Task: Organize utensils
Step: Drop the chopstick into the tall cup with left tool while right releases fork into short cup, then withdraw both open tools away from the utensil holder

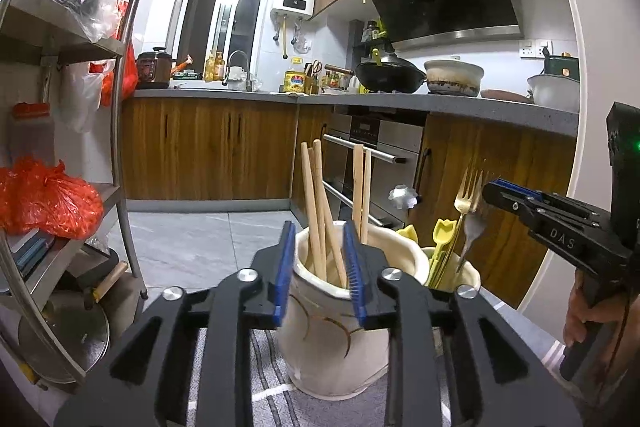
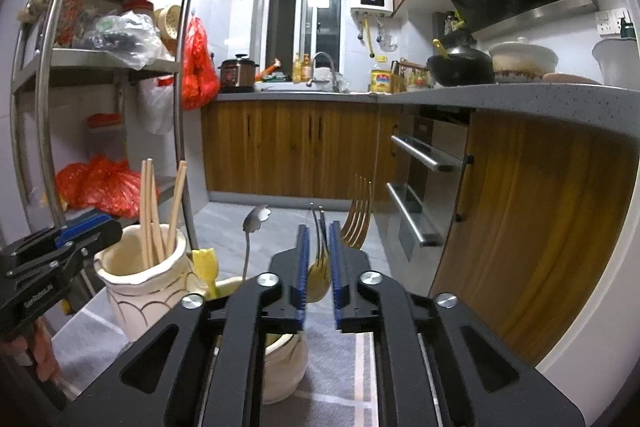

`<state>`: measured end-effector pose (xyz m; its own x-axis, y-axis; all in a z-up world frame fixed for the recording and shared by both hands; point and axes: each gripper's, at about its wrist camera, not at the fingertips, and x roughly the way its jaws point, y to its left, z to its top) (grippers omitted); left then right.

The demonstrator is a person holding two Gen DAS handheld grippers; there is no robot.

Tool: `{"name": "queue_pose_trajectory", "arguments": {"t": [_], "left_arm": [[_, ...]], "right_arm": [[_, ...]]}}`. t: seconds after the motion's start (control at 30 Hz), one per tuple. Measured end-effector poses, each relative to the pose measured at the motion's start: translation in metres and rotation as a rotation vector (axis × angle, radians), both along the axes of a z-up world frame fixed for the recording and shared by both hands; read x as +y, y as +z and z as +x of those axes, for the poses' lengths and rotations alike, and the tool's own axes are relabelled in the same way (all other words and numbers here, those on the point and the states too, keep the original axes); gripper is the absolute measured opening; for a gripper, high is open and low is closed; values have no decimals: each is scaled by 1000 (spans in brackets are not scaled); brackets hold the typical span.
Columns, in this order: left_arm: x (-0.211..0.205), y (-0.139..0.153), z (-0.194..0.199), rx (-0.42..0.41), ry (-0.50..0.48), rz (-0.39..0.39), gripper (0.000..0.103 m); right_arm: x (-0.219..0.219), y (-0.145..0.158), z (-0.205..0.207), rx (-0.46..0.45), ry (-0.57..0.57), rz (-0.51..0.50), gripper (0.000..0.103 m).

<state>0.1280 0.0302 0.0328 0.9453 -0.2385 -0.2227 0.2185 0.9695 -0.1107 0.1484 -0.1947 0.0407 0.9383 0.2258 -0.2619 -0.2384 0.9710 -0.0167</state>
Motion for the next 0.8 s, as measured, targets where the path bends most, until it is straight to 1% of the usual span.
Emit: {"name": "queue_pose_trajectory", "arguments": {"t": [0.07,0.1,0.17,0.2,0.23,0.27,0.3,0.33,0.37,0.4,0.53,0.63,0.8], "left_arm": [[0,4,-3,-15,2,-3,49],[0,6,-6,-27,7,-3,54],[1,11,-12,-45,18,-1,70],[1,13,-15,-51,21,-1,74],[1,15,-19,-56,24,0,81],[1,16,-22,-58,22,2,85],[0,18,-25,-59,21,8,87],[-1,19,-29,-61,23,17,91],[-2,20,-32,-64,26,25,96],[-3,22,-37,-70,31,34,97],[-7,27,-55,-72,25,50,97],[-7,27,-67,-66,22,52,97],[-6,18,-80,-43,33,44,97]], "right_arm": [[-2,3,-4,-17,11,15,41],[-3,4,-7,-26,12,18,46],[-5,8,-13,-49,18,30,70],[-7,10,-17,-56,25,41,76],[-9,11,-20,-65,29,52,85],[-11,13,-25,-75,34,64,91],[-13,14,-28,-83,37,71,94],[-14,15,-32,-91,42,77,97],[-16,16,-35,-101,44,84,98],[-16,17,-40,-112,43,87,98],[-18,18,-54,-132,35,85,98],[-18,15,-60,-123,39,75,98],[-18,2,-77,-103,43,46,98]]}}
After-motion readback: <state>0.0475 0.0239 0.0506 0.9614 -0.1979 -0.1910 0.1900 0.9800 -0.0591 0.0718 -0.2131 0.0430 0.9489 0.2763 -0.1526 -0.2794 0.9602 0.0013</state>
